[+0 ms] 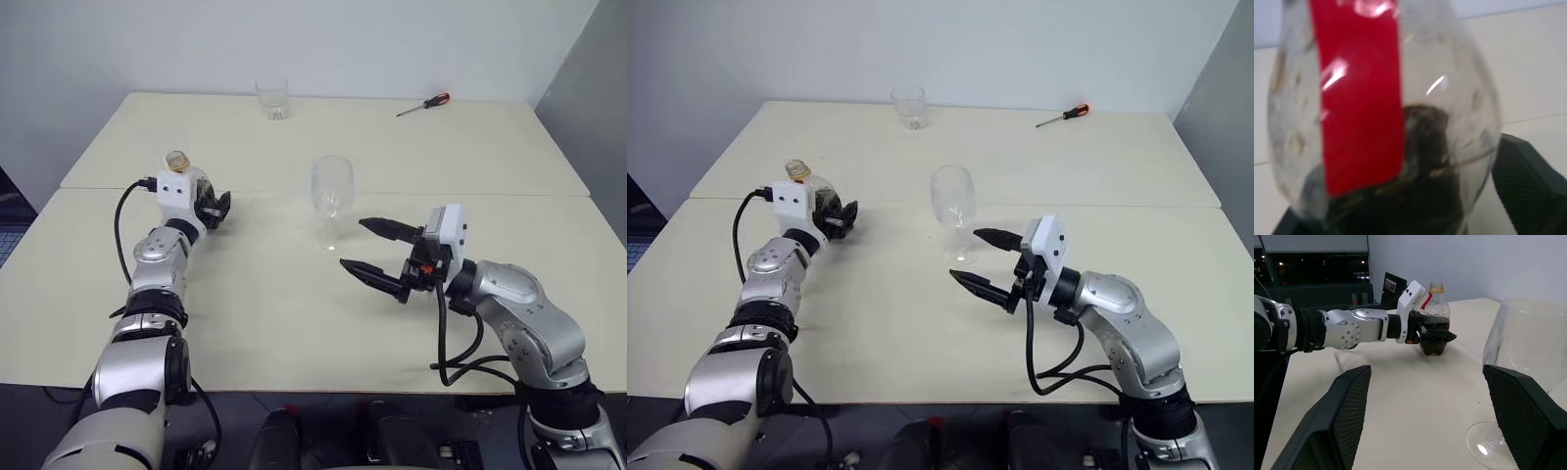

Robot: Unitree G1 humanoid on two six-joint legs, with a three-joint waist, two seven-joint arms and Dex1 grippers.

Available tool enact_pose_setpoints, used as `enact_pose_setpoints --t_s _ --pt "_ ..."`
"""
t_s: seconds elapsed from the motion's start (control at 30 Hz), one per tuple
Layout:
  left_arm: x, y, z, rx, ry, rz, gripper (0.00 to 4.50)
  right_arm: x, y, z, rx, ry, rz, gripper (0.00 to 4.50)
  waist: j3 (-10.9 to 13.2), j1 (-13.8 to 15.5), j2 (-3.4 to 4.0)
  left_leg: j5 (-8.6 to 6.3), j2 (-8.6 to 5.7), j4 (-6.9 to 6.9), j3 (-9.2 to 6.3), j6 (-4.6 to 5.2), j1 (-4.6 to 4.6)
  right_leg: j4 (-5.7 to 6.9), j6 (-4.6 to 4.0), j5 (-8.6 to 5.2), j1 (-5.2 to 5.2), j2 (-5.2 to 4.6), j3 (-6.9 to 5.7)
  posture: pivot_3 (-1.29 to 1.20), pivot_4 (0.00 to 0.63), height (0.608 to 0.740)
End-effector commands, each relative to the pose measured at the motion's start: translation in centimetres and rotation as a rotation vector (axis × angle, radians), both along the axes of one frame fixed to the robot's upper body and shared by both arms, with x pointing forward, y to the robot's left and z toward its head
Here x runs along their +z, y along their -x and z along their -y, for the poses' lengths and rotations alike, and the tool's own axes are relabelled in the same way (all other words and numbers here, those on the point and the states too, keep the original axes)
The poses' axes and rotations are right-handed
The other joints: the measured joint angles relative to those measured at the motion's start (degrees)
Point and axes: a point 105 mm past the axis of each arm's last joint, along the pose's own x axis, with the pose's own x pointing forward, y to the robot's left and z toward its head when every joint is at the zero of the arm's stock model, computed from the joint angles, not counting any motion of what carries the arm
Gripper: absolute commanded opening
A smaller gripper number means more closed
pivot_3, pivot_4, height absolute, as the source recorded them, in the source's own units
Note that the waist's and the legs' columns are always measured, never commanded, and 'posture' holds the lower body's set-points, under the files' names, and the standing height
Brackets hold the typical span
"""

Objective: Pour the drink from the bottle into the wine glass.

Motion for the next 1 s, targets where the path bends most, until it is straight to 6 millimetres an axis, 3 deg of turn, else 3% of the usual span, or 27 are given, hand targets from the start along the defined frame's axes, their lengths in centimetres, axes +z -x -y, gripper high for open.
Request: enact_pose_setpoints --t_s 0.03,0.17,0.27,0.43,0.6,0.7,0.87,1.0 --pt "2.3 -0.4 -0.3 -0.001 -0.016 0.066 2.54 1.0 0.4 -0.1 0.012 -0.024 0.026 3.92 0.00 0.03 0.00 0.00 -0.01 0.01 0.00 0.00 0.00 0.00 0.00 0.00 0.00 0.00 0.00 0.00 0.150 0.740" --pt "2.8 -0.5 -0.4 0.001 -0.018 0.076 1.31 1.0 0.4 -0.1 0.015 -0.023 0.021 3.92 0.00 0.02 0.00 0.00 -0.02 0.02 0.01 0.00 -0.01 0.00 0.00 0.00 0.00 -0.01 0.01 0.00 0.150 0.740" --pt "3.3 -0.5 -0.3 -0.010 -0.027 0.088 0.88 1.1 0.2 -0.2 0.017 -0.025 0.023 3.92 0.00 0.02 0.00 0.00 -0.01 0.02 -0.01 0.00 -0.01 0.00 0.00 0.00 0.00 0.00 -0.01 0.00 0.150 0.740" --pt "4.8 -0.7 2.3 -0.165 -0.168 0.110 0.80 1.1 -0.3 0.0 0.004 -0.026 0.016 3.92 0.00 0.01 0.00 0.00 -0.01 0.02 0.00 0.00 -0.01 0.01 0.00 0.00 0.00 0.00 -0.01 0.00 0.150 0.740" --pt "8.0 -0.5 6.2 -0.405 -0.338 0.154 0.79 1.3 -1.1 1.3 -0.021 -0.007 0.016 3.92 0.03 0.15 -0.05 0.01 -0.04 0.05 -0.01 -0.01 -0.05 0.01 0.00 0.00 0.00 0.01 -0.03 0.00 0.150 0.740" --pt "10.6 -0.1 8.4 -0.517 -0.489 0.222 0.79 2.0 -2.1 2.6 -0.059 -0.002 0.019 3.92 0.05 0.11 -0.08 0.01 -0.05 0.05 0.00 0.00 -0.05 0.00 0.00 0.00 -0.01 0.02 -0.03 0.00 0.150 0.740" --pt "12.5 0.5 11.0 -0.645 -0.743 0.309 0.79 3.6 -4.0 5.1 -0.122 -0.022 0.011 3.92 0.05 -0.04 -0.08 0.00 -0.05 0.02 0.09 0.01 -0.01 0.01 0.00 0.00 -0.02 0.03 0.00 0.00 0.150 0.740" --pt "13.5 0.9 12.8 -0.706 -0.874 0.375 0.79 4.6 -4.9 5.6 -0.133 -0.005 0.041 3.92 0.05 -0.22 -0.08 -0.01 -0.03 0.00 0.17 0.03 0.02 0.03 0.00 0.00 -0.05 0.05 0.02 0.00 0.150 0.740"
